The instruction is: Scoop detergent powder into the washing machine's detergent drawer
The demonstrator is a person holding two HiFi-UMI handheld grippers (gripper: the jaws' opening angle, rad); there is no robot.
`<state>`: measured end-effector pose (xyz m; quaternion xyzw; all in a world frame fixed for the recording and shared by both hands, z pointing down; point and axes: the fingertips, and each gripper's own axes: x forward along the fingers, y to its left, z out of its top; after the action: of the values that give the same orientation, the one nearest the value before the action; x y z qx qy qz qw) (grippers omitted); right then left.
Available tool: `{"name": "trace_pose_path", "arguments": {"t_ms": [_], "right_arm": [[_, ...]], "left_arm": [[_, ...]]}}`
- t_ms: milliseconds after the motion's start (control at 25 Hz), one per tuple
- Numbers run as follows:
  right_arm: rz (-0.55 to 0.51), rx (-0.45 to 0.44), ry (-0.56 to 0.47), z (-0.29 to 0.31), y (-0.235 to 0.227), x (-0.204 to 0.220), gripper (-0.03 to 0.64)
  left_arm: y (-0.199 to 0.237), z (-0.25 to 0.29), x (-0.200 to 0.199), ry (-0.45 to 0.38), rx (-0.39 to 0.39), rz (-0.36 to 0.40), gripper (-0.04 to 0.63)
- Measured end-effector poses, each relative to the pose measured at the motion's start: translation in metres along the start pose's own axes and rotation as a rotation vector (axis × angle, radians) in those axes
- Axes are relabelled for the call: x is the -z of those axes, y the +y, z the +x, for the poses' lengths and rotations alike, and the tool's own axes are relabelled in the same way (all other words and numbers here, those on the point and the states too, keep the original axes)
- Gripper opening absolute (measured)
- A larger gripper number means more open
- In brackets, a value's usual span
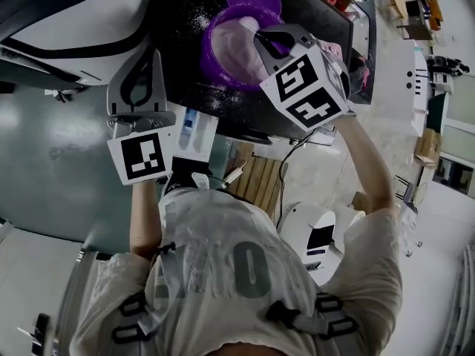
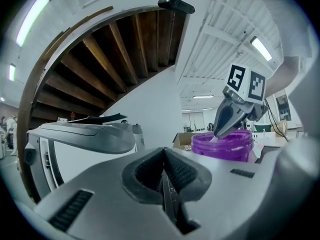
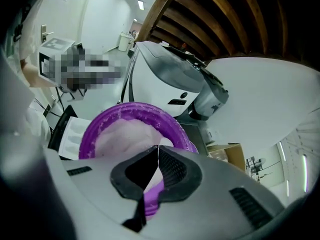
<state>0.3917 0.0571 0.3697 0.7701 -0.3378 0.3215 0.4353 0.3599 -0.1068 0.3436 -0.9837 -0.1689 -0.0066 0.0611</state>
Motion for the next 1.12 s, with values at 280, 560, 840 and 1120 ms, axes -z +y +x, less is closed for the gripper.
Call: {"name": "trace_pose_path", "arguments": {"t_ms": [280,560,840,1120], "right_arm": [[0.174,-0.186,-0.01,0.007,0.014,-0.009,0.011],[0.218,-0.289,-0.002,0.006,0.034,-0.015,0.011],[0.333,-0.412,-0.014,-0.006,0.045,-0.021,0.011],[0.498,-0.511,-0.023,-0.02,0.048,-0.023,0.011]], "left_arm": [[-0.001,0.001,0.01,0.019,0.002,-0.029,0.021],[0.003,-0.004,0.017,0.033,-0.014,-0.037,0.021],[0.006,-0.008,0.016,0.028,-0.027,-0.042,0.021],[0.008,-0.013,0.01,0.024,-0.039,-0.021,0.021]]}}
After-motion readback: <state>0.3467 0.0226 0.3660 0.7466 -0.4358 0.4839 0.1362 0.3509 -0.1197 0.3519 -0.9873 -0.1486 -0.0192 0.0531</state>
